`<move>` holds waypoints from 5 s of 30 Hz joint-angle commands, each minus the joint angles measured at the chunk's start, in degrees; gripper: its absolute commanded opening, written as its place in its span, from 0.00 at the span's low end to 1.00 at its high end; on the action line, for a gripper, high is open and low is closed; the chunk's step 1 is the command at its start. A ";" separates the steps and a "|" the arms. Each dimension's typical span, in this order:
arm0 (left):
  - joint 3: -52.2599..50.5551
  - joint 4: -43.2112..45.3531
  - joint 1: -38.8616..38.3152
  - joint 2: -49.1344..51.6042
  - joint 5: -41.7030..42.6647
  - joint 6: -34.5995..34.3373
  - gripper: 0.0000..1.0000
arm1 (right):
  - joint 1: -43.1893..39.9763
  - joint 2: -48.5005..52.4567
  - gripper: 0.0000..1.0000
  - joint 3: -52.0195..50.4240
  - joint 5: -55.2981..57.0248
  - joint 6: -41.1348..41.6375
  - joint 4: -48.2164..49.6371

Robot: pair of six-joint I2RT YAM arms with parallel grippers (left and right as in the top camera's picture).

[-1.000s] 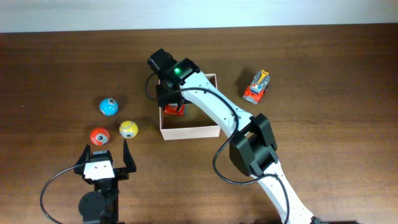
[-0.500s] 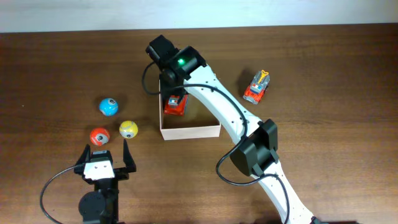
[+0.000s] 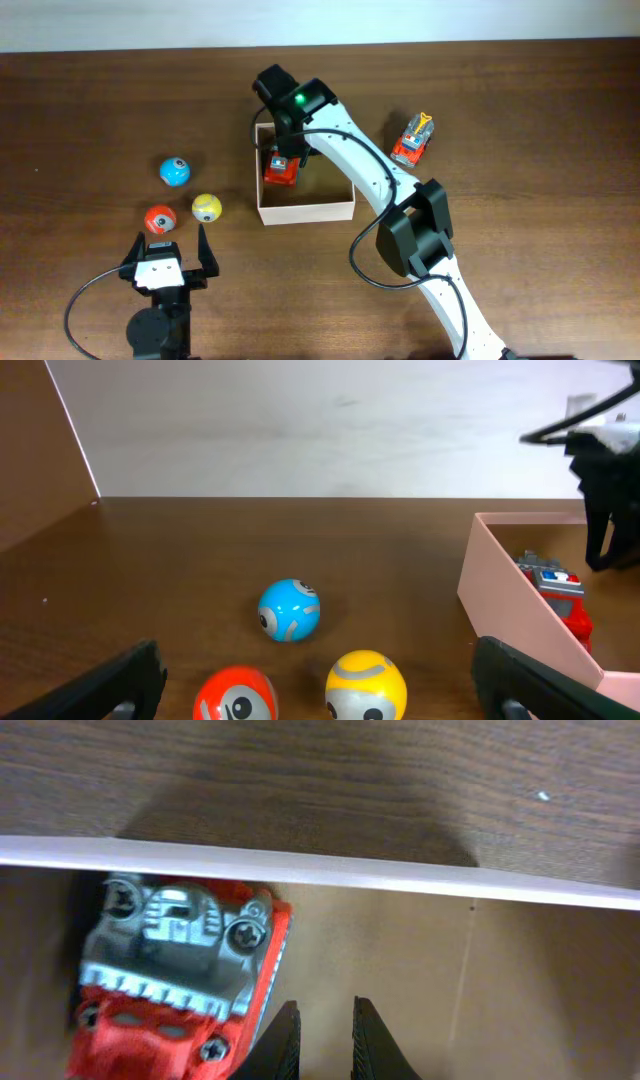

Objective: Pack container
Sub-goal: 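Lower the car into the box and open the right gripper, then raise the right gripper out of the box and move right, then lower the right gripper and grasp the red fire truck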

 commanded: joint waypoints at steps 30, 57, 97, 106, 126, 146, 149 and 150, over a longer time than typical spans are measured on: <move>-0.26 -0.04 0.28 -0.44 0.63 0.90 0.99 | -0.09 -0.96 0.11 -8.44 -6.93 -3.19 12.63; -0.26 -0.04 0.28 -0.44 0.66 0.90 0.99 | -10.16 -0.96 0.15 -8.41 -3.39 -4.85 7.08; -0.26 -0.04 0.28 -0.46 0.66 0.90 0.99 | -21.14 -5.57 0.91 21.11 -0.35 -2.71 -22.05; -0.26 -0.04 0.28 -0.46 0.63 0.90 0.99 | -27.69 -4.22 0.91 19.93 -3.15 1.42 -22.23; -0.26 -0.04 0.28 -0.44 0.63 0.90 0.99 | -27.74 -0.52 0.91 -0.44 -8.33 11.39 -10.56; -0.26 -0.04 0.28 -0.44 0.63 0.90 0.99 | -27.78 -0.52 0.77 -10.47 -9.62 12.37 -2.75; -0.26 -0.04 0.28 -0.44 0.63 0.90 0.99 | -27.78 -0.52 0.68 -10.56 -9.62 12.37 -2.69; -0.26 -0.04 0.28 -0.46 0.63 0.90 0.99 | -27.78 -0.52 0.67 -10.56 -9.62 12.35 -2.71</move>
